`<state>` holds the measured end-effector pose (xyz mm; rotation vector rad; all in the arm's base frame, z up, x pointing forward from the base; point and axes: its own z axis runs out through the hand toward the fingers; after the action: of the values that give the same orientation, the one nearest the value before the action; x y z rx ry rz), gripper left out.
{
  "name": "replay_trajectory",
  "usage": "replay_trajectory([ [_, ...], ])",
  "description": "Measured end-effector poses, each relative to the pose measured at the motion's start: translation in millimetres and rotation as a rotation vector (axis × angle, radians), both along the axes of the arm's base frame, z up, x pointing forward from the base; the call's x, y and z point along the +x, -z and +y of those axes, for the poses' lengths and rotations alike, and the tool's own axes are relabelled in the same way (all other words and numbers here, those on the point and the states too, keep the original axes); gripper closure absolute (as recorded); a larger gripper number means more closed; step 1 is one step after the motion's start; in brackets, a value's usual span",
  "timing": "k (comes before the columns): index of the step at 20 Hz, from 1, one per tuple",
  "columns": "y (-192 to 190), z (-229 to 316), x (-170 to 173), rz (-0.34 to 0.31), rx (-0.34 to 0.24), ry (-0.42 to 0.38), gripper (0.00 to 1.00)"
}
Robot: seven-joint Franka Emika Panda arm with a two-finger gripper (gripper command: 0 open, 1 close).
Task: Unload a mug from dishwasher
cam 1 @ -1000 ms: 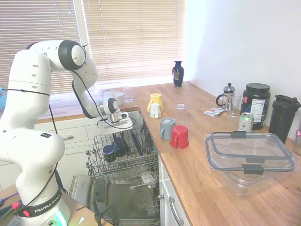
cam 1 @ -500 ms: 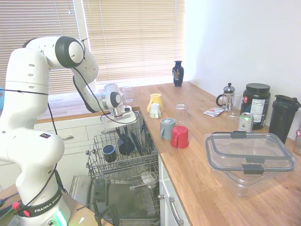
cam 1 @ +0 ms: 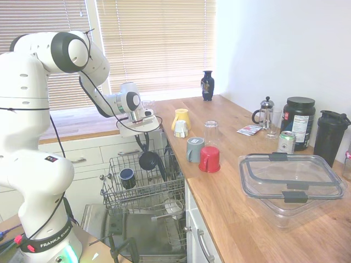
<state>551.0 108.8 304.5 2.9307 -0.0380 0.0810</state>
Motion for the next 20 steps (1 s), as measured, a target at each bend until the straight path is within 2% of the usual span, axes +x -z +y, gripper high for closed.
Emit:
replay_trajectory([
  [6,-42.1,31.8,3.4,-0.019,0.062,0.027,1.00],
  [10,-57.3,48.8,6.4,-0.025,0.075,0.045,1.00],
  [20,-87.6,31.7,24.3,-0.048,0.102,0.128,1.00],
])
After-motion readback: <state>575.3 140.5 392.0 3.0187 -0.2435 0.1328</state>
